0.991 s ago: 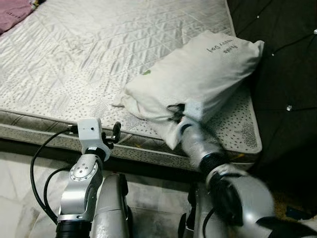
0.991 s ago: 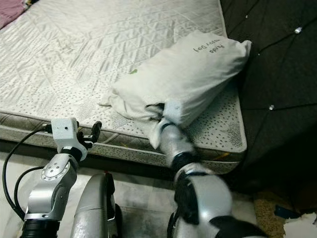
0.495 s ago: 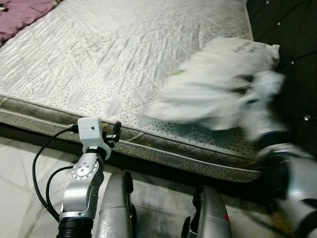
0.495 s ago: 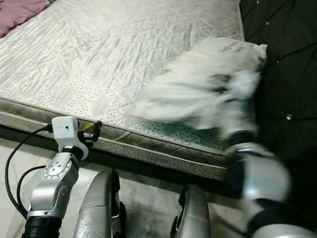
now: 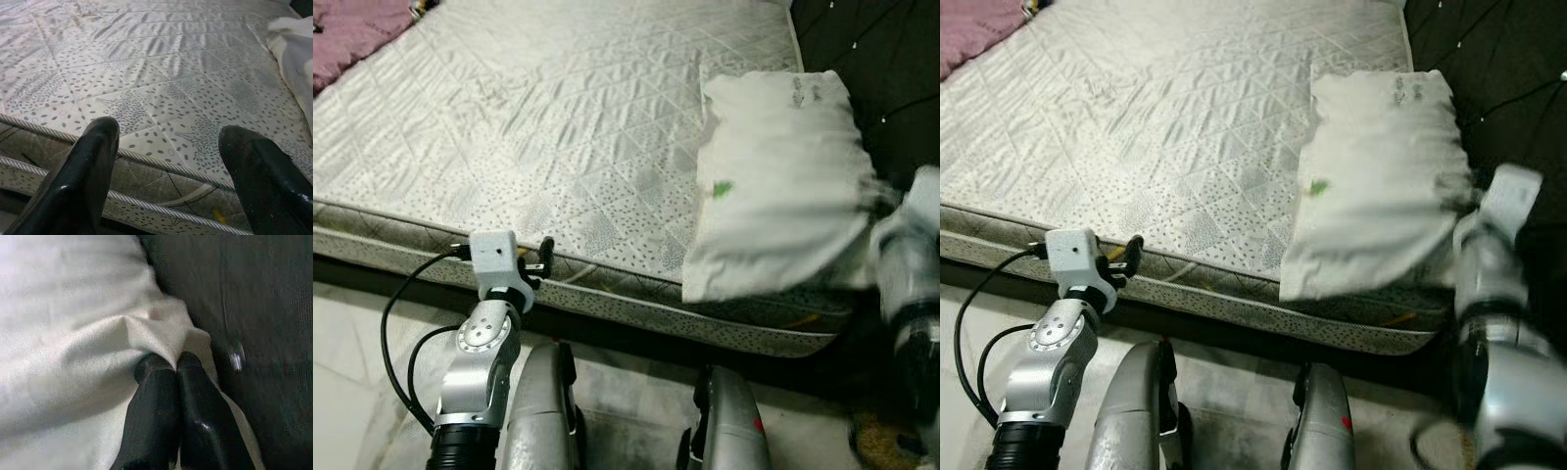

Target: Clean up the room

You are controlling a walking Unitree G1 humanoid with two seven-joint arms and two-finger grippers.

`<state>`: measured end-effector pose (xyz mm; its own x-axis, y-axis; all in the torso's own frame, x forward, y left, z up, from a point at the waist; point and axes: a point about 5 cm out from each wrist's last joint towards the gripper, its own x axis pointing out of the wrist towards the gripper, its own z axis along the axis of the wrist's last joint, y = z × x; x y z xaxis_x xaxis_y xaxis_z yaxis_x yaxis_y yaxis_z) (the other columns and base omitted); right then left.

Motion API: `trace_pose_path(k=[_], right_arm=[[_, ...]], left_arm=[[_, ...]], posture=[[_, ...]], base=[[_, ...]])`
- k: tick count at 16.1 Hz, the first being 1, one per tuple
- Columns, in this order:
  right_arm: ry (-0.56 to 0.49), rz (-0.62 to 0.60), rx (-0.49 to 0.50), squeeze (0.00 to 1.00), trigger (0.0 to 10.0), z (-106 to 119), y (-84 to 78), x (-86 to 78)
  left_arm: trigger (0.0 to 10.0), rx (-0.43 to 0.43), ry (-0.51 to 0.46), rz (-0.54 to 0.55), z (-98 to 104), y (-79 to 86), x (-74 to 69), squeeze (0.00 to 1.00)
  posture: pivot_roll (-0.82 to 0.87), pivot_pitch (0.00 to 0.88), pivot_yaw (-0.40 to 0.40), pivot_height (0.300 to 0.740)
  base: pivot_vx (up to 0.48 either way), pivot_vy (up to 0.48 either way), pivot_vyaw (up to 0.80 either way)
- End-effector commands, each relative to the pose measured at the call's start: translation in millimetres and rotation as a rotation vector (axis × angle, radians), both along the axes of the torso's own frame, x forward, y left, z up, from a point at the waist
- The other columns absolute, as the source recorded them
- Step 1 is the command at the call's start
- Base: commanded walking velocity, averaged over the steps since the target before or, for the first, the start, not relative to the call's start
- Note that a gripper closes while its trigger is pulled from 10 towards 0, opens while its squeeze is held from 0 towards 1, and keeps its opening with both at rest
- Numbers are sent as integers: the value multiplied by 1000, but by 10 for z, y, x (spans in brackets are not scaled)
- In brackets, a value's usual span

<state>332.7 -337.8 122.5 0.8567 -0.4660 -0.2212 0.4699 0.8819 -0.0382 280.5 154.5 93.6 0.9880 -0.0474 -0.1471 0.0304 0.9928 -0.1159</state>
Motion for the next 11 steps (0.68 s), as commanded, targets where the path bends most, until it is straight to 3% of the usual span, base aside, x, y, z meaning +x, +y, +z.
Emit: trace_pose_path(k=[1,2,4,5,9,11], right_arm=[[-68,14,-40,0,0,98,0,16],[-50,23,-34,0,0,-3,37,-25],[-19,112,-23,0,0,-311,343,-106],[-20,167,2,0,0,-421,573,-120],[-45,276,-2,0,0,-393,864,-61],[-46,275,-4,0,0,-305,843,26]], left_arm=[[10000,10,0,-21,-6,-13,16,0],[10000,10,-2,-26,-2,-21,31,0],[10000,10,-3,-32,5,-39,69,0],[10000,9,-6,-37,12,-54,87,0],[10000,1,-11,-24,12,-39,99,0],[10000,0,-11,-21,15,-39,120,0]], posture=[[54,30,-7,592],[48,28,-3,592],[38,25,1,592],[40,23,-1,592],[44,23,-10,592],[44,22,-9,592]], base=[[0,0,0],[0,0,0],[0,0,0],[0,0,0],[0,0,0],[0,0,0]])
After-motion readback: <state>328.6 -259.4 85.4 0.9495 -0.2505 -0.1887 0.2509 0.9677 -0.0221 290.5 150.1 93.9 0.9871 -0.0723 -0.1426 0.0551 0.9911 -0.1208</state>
